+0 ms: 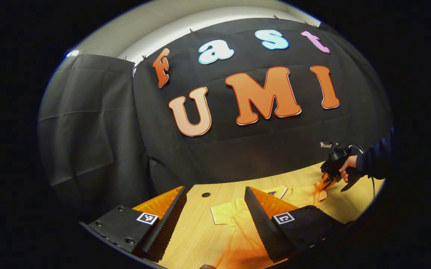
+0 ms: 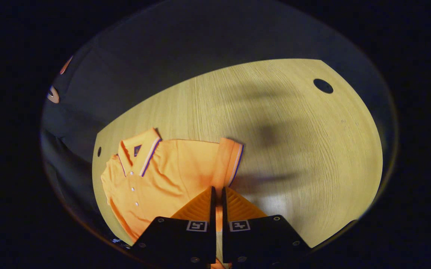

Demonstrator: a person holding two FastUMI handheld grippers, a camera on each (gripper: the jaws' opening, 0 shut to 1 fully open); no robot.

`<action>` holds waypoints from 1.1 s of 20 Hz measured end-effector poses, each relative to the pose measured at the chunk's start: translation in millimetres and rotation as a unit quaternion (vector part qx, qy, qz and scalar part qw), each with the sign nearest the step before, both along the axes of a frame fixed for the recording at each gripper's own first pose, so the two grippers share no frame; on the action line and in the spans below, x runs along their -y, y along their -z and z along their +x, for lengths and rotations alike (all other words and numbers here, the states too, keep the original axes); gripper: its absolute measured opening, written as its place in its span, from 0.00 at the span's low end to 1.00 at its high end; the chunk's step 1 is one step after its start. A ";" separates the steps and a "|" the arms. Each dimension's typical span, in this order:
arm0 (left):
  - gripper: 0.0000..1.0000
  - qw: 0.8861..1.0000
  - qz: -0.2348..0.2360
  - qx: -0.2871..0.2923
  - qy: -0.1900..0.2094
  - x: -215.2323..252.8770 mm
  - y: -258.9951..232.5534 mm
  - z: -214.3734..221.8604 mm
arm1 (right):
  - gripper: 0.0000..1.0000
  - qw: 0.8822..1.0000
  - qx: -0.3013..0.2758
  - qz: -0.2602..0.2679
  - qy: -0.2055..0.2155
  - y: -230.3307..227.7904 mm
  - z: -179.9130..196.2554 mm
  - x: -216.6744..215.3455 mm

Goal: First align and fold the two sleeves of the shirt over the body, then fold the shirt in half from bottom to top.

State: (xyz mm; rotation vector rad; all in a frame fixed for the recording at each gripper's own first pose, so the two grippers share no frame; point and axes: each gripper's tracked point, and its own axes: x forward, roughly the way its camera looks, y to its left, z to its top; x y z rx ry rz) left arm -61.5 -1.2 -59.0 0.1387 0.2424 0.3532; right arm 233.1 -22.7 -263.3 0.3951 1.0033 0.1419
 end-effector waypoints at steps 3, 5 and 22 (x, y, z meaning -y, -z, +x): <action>0.96 1.000 0.000 0.002 -0.011 -9.0 0.7 -3.1 | 0.07 0.999 0.022 0.000 -0.037 -20.5 -3.4 -27.1; 0.96 1.000 0.001 0.002 -0.020 -19.4 1.4 -8.4 | 0.07 0.998 0.032 0.000 -0.058 -31.4 -5.6 -49.9; 0.96 0.989 -0.093 -0.102 0.051 -114.2 105.4 91.4 | 0.82 0.983 0.178 0.003 -0.044 -125.7 -65.6 -89.3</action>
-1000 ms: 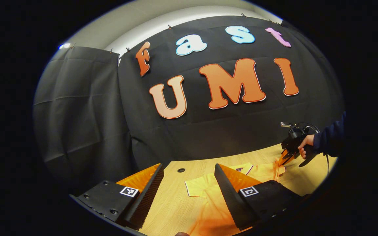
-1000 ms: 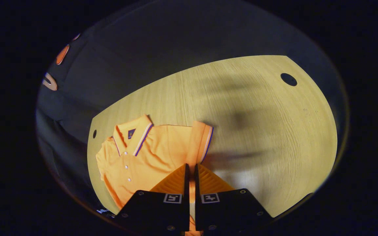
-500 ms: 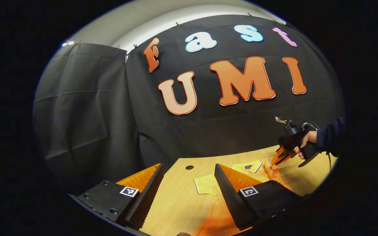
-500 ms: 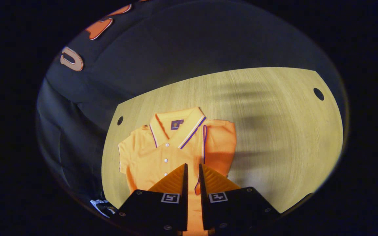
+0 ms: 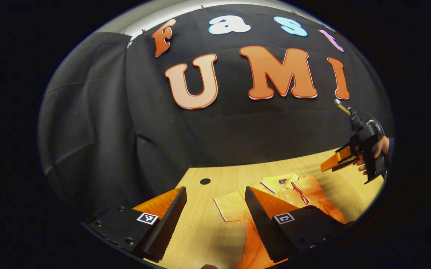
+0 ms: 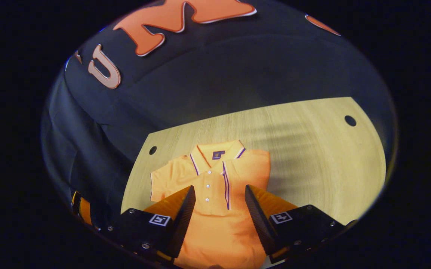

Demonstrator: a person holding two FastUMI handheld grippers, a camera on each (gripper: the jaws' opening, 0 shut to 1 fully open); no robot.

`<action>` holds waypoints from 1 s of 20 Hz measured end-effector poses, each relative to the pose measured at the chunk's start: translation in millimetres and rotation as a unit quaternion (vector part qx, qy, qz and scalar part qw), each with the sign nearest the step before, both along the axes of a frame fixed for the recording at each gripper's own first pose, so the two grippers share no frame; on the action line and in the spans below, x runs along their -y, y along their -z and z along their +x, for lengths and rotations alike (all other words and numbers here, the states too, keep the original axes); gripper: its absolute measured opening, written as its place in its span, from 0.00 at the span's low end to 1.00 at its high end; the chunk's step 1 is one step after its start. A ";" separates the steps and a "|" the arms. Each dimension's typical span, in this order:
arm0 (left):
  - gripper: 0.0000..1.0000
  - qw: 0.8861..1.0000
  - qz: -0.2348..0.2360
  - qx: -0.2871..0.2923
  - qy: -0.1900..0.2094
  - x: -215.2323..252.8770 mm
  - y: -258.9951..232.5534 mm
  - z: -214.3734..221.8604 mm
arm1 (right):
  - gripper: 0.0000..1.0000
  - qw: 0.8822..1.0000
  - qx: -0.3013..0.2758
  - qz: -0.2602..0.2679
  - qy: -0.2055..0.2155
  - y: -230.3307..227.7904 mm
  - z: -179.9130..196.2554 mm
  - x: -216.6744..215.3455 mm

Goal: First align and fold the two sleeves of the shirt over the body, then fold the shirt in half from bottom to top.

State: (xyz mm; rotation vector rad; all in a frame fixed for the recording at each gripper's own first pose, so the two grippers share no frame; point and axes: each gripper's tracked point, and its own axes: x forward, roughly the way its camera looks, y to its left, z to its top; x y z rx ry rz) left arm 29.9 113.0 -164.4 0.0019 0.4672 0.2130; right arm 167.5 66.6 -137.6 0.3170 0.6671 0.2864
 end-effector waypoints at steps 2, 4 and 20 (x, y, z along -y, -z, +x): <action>0.96 0.999 -0.032 -0.038 0.012 -5.2 29.1 21.7 | 0.88 0.999 0.033 -0.010 0.019 -17.9 -13.1 12.2; 0.96 0.995 -0.059 -0.077 0.018 -7.2 58.5 37.9 | 0.90 0.997 0.070 -0.004 0.031 -38.6 -27.7 19.5; 0.97 0.933 -0.168 -0.317 0.027 -16.1 224.2 116.8 | 0.97 0.966 0.139 -0.094 0.197 -79.6 -145.3 103.6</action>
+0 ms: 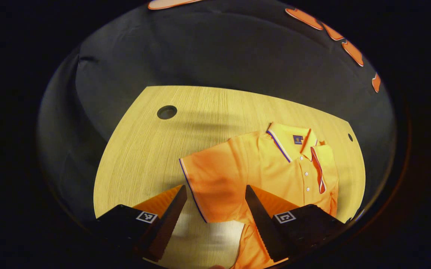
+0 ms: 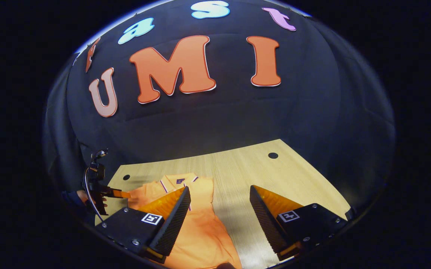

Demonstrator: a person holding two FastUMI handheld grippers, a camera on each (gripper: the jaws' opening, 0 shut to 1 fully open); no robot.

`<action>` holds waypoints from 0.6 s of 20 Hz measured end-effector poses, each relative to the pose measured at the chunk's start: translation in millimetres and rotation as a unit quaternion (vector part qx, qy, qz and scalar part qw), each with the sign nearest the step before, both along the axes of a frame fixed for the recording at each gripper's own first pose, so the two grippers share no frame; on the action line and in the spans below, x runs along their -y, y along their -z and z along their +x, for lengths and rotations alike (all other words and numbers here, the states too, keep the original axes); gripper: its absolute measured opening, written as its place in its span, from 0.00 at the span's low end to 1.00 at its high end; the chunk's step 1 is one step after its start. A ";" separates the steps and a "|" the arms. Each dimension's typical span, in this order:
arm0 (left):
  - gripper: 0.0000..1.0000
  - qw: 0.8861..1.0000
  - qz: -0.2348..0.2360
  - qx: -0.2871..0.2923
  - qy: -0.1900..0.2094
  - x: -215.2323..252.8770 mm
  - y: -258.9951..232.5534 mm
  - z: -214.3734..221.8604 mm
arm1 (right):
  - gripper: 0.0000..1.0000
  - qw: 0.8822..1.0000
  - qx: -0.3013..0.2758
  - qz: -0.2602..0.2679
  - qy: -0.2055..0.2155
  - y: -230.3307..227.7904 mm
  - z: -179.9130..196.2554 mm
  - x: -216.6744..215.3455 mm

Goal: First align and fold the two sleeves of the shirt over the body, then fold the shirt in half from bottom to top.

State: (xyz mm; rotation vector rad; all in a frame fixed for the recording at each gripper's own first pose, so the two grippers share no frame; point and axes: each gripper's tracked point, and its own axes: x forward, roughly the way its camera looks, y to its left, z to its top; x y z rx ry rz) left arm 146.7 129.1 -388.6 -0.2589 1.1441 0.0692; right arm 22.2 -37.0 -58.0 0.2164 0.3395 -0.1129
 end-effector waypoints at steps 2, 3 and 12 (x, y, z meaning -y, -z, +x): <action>0.97 1.000 -0.005 -0.027 -0.006 -1.2 12.4 2.2 | 0.97 1.000 0.003 -0.010 0.005 -7.0 -5.6 2.9; 0.97 0.999 -0.005 -0.043 -0.008 -2.7 17.4 0.4 | 0.97 1.000 0.004 -0.010 0.005 -9.9 -8.0 2.3; 0.95 0.993 0.024 -0.111 0.004 1.3 50.1 -5.4 | 0.98 1.000 -0.004 0.010 0.005 -3.6 -5.7 9.1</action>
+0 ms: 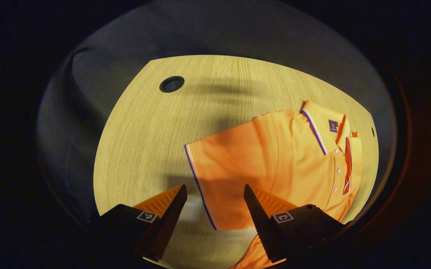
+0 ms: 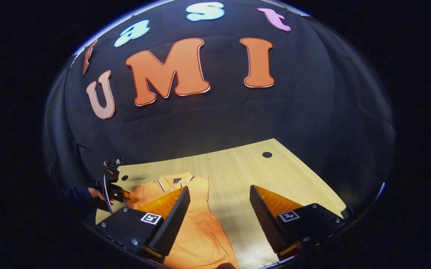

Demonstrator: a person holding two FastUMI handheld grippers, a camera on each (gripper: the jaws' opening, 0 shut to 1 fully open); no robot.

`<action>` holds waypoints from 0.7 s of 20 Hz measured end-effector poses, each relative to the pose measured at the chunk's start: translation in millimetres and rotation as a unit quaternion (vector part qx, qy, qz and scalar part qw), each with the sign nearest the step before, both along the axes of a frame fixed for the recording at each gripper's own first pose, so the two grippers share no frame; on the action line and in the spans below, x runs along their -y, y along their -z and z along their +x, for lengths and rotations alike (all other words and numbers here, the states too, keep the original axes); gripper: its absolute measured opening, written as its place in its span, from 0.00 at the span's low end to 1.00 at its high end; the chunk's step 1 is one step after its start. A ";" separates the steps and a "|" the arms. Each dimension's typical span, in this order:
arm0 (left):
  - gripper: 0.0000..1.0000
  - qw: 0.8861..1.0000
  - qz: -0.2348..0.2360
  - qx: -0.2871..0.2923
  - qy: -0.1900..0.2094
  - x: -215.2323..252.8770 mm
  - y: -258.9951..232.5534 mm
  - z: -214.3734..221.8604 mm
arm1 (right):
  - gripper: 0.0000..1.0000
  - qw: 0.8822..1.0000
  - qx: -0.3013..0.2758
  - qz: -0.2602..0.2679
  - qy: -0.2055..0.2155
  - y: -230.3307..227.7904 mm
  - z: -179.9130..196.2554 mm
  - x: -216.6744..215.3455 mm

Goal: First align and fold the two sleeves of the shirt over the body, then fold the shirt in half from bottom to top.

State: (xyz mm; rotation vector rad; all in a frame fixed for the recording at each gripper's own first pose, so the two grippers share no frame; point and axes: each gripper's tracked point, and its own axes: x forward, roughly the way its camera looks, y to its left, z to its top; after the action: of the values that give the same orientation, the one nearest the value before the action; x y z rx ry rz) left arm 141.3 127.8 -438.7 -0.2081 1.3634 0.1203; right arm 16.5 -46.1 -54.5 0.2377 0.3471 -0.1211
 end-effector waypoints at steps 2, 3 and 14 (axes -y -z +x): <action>0.75 1.000 -0.008 0.005 -0.002 4.6 1.4 4.5 | 0.98 1.000 -0.007 0.002 0.003 5.1 -1.0 3.7; 0.66 1.000 -0.012 0.013 0.005 5.3 5.2 16.7 | 0.98 1.000 -0.008 0.006 0.004 7.7 -1.0 5.9; 0.13 0.979 -0.036 0.157 0.127 57.9 -74.6 45.4 | 0.98 0.999 -0.019 0.032 0.003 24.1 -1.0 13.7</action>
State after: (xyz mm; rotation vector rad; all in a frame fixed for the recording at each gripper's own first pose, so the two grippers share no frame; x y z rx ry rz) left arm 186.7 70.0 -364.2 -0.1061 1.0697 -0.1713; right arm 15.6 -59.8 -78.6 0.2998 0.3881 -0.1197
